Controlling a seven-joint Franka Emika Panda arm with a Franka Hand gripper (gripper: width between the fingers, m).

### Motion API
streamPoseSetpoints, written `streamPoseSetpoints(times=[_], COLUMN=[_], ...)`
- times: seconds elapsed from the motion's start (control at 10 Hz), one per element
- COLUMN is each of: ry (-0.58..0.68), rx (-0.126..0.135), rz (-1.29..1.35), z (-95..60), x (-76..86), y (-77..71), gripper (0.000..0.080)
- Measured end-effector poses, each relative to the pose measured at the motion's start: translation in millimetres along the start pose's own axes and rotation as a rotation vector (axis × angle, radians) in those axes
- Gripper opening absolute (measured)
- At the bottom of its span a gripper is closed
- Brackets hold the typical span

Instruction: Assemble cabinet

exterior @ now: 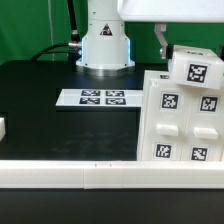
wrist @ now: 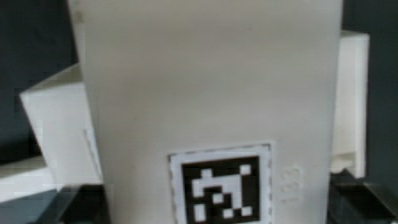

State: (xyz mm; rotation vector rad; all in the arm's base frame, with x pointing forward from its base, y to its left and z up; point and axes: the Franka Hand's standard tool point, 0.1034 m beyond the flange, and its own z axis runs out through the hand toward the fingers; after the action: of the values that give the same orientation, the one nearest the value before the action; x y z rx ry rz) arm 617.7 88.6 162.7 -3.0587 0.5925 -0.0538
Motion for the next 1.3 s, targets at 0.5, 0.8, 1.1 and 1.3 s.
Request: streamPoseSetpoints(times=[0.5, 0.8, 1.1, 1.3], ry=[0.014, 0.025, 0.017, 0.010], rx=[0.014, 0.028, 0.040, 0.048], rz=[0.394, 0.618, 0.809, 0.942], z=[-1.1, -1.6, -2.4, -2.8], x=[2.2, 4.1, 4.6, 5.2], y=[-2.9, -5.2, -6.5, -6.4], gripper=[0.0560, 0.0560, 0.0560, 0.0560])
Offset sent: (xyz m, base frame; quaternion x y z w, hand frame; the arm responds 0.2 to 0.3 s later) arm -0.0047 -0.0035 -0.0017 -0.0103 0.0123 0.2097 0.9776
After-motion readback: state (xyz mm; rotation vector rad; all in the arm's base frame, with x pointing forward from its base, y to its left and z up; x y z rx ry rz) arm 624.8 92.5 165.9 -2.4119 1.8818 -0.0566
